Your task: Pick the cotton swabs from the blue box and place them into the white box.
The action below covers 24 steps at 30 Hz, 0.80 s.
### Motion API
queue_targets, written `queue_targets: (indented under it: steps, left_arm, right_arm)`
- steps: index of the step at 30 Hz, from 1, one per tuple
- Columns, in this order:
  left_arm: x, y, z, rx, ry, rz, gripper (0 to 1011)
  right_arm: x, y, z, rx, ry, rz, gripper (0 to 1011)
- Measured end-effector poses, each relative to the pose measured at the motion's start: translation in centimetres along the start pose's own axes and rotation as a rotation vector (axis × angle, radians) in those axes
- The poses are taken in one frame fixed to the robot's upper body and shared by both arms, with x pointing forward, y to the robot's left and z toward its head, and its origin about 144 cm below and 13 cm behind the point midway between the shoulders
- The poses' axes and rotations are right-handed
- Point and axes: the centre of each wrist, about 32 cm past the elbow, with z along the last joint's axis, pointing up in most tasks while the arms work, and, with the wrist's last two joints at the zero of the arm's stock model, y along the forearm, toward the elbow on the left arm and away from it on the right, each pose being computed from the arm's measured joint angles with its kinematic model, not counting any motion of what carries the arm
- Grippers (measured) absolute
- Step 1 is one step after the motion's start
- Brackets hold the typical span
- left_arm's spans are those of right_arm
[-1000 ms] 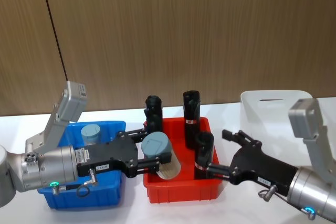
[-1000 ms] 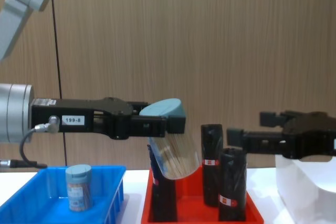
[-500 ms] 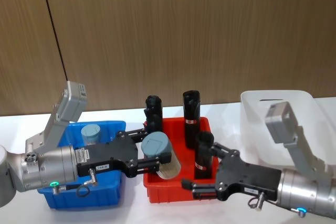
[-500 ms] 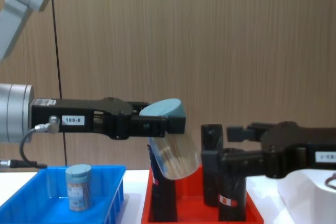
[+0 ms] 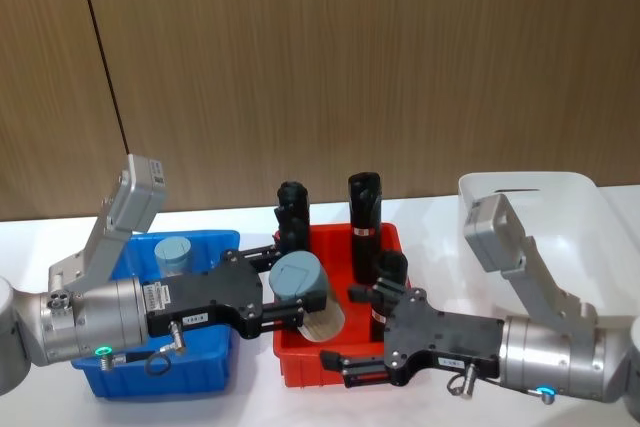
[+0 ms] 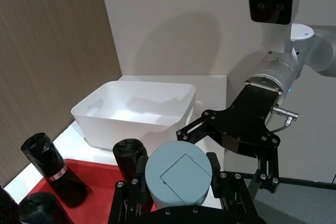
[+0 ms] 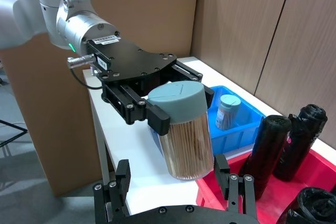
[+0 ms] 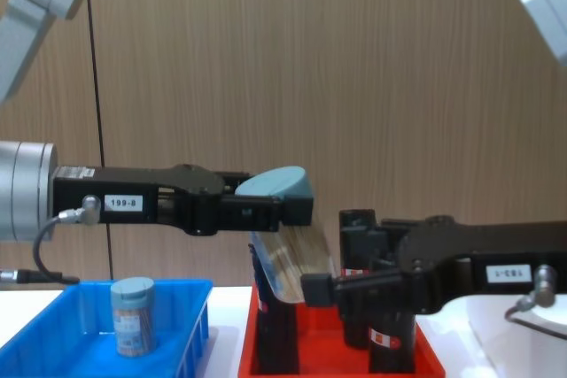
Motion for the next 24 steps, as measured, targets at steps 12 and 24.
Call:
queue_targets:
  steps: [12, 24]
  left_arm:
    - [0.0, 0.0, 0.0, 0.000, 0.000, 0.000, 666]
    - [0.0, 0.0, 0.0, 0.000, 0.000, 0.000, 666]
  right_arm:
    - [0.6, 1.0, 0.0, -0.009, -0.015, -0.010, 1002]
    - [0.8, 1.6, -0.2, -0.012, -0.019, -0.036, 1002]
